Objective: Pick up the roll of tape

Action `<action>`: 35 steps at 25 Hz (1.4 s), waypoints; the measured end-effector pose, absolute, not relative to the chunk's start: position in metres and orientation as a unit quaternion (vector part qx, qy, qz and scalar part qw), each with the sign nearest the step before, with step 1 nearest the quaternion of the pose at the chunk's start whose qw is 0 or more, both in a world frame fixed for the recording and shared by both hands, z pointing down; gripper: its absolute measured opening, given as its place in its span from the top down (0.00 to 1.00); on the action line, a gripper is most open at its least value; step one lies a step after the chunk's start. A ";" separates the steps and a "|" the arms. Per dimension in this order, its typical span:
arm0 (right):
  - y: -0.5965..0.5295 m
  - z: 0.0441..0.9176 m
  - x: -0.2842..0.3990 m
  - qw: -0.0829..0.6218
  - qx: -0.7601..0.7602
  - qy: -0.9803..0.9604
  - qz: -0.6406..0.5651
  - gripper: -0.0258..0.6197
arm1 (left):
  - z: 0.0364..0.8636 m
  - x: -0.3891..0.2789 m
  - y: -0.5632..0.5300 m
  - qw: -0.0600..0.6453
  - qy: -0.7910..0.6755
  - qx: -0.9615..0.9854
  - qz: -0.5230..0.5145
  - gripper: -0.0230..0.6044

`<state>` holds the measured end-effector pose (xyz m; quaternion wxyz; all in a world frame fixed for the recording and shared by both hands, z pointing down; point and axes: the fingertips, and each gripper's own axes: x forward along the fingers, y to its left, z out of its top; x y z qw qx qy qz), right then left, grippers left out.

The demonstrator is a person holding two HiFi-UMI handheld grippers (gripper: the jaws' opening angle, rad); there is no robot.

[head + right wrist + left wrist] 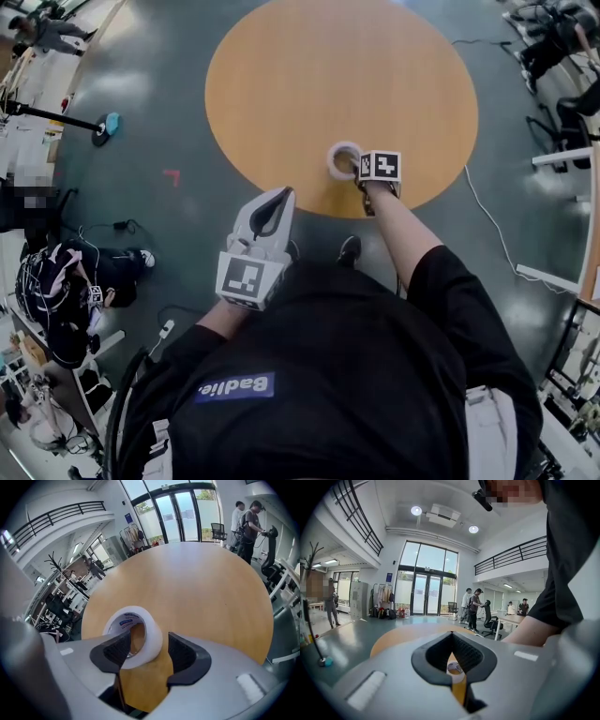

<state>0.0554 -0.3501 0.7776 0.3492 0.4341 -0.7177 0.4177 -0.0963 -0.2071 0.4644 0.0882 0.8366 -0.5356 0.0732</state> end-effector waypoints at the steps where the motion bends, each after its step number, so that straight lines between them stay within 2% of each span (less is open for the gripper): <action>1: -0.352 0.781 0.054 0.356 0.432 -0.716 0.418 0.56 | 0.465 -0.098 -0.208 0.089 -0.537 0.836 0.074 0.94; 14: -0.359 0.816 0.035 0.408 0.412 -0.682 0.446 0.58 | 0.478 -0.131 -0.205 0.097 -0.555 0.822 0.080 0.94; 17: -0.356 0.821 0.035 0.419 0.407 -0.674 0.452 0.68 | 0.479 -0.132 -0.203 0.101 -0.557 0.821 0.082 0.94; 25: -0.357 0.819 0.047 0.441 0.422 -0.668 0.425 0.79 | 0.478 -0.130 -0.197 0.100 -0.558 0.820 0.081 0.94; 35: -0.355 0.801 0.066 0.372 0.453 -0.673 0.451 0.80 | 0.473 -0.124 -0.195 0.095 -0.545 0.830 0.073 0.94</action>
